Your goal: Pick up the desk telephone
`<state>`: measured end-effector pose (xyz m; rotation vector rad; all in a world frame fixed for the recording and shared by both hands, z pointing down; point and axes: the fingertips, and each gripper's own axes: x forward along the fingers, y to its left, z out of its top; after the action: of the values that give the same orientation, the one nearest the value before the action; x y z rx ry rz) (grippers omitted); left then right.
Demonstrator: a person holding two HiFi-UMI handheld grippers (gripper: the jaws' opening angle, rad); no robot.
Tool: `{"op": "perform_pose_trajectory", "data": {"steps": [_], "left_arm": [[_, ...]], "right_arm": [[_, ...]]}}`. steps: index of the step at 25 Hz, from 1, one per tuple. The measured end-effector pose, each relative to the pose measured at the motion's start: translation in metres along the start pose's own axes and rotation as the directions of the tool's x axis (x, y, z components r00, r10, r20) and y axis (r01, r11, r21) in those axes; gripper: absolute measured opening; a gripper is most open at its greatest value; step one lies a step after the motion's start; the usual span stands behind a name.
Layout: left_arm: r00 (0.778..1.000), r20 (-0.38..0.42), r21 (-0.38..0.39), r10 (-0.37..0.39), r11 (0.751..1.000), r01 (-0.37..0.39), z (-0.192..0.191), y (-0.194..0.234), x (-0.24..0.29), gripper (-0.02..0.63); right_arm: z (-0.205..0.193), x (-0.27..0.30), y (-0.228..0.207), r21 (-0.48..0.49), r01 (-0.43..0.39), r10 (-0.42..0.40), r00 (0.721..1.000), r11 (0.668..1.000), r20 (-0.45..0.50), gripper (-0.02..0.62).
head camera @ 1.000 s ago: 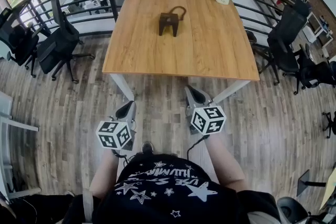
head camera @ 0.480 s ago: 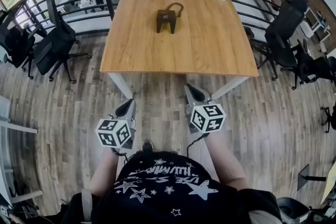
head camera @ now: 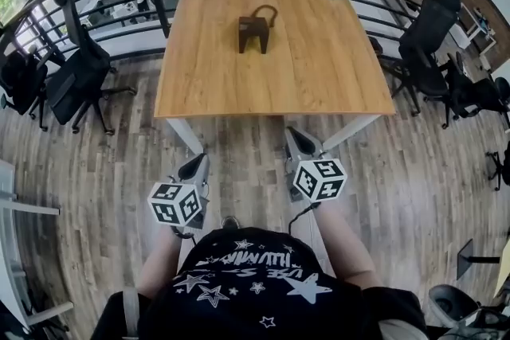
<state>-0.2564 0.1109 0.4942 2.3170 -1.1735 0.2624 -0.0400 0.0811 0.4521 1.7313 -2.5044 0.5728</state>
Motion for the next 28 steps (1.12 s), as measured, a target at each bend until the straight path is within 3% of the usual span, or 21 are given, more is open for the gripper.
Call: {"op": "perform_pose_trajectory", "data": {"steps": [14, 21, 28], "left_arm": [[0.999, -0.039, -0.046, -0.026, 0.999, 0.024, 0.002, 0.055, 0.02, 0.002], [0.998, -0.055, -0.074, 0.029, 0.997, -0.033, 0.004, 0.06, 0.058, 0.002], [0.996, -0.009, -0.075, 0.093, 0.993, -0.094, 0.049, 0.047, 0.129, 0.002]], "right_arm": [[-0.022, 0.024, -0.012, 0.018, 0.139, -0.138, 0.99, 0.99, -0.043, 0.0], [-0.018, 0.067, -0.044, 0.043, 0.08, -0.077, 0.996, 0.996, -0.054, 0.0], [0.02, 0.115, -0.114, 0.039, 0.002, -0.001, 0.999, 0.999, -0.04, 0.0]]}}
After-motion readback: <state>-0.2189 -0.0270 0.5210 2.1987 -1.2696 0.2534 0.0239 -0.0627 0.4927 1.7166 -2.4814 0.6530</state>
